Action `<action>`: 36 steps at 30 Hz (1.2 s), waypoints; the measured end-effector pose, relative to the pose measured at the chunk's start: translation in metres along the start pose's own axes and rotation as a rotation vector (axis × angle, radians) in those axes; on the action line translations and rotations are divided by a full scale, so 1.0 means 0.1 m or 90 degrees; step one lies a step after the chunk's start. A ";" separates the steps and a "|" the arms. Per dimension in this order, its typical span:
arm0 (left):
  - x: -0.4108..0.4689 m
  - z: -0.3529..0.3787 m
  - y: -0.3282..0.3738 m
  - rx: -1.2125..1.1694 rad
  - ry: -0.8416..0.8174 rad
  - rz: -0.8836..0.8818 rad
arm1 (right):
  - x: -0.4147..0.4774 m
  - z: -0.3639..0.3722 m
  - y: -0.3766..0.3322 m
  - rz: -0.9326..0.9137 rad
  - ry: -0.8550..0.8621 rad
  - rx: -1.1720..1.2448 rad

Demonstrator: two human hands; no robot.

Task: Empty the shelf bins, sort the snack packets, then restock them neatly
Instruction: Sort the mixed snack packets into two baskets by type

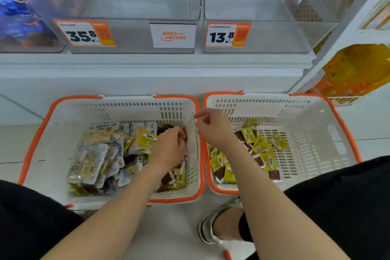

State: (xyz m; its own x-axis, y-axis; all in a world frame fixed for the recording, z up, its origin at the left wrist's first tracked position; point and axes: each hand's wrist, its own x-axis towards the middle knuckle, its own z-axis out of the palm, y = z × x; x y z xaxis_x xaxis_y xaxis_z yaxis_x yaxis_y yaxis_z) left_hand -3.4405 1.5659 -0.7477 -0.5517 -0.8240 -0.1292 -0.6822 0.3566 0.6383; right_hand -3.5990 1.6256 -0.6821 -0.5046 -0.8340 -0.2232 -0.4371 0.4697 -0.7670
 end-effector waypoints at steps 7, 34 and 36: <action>0.07 -0.17 -1.13 0.279 -0.095 -0.052 | 0.14 1.07 0.04 -0.010 -0.310 -0.251; 0.09 -0.04 -1.63 0.382 -0.126 0.090 | 0.59 1.74 0.39 -0.124 0.038 -0.282; 0.12 -0.04 -1.63 0.403 -0.113 0.067 | 0.70 1.79 0.40 -0.132 0.001 -0.294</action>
State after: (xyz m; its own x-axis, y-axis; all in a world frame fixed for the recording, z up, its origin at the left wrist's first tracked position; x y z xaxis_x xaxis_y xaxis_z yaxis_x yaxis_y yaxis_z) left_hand -3.3336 1.4963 -0.8507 -0.6647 -0.7049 -0.2476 -0.7404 0.6658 0.0921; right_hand -3.5185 1.5340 -0.8367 -0.3730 -0.9232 -0.0929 -0.8123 0.3732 -0.4482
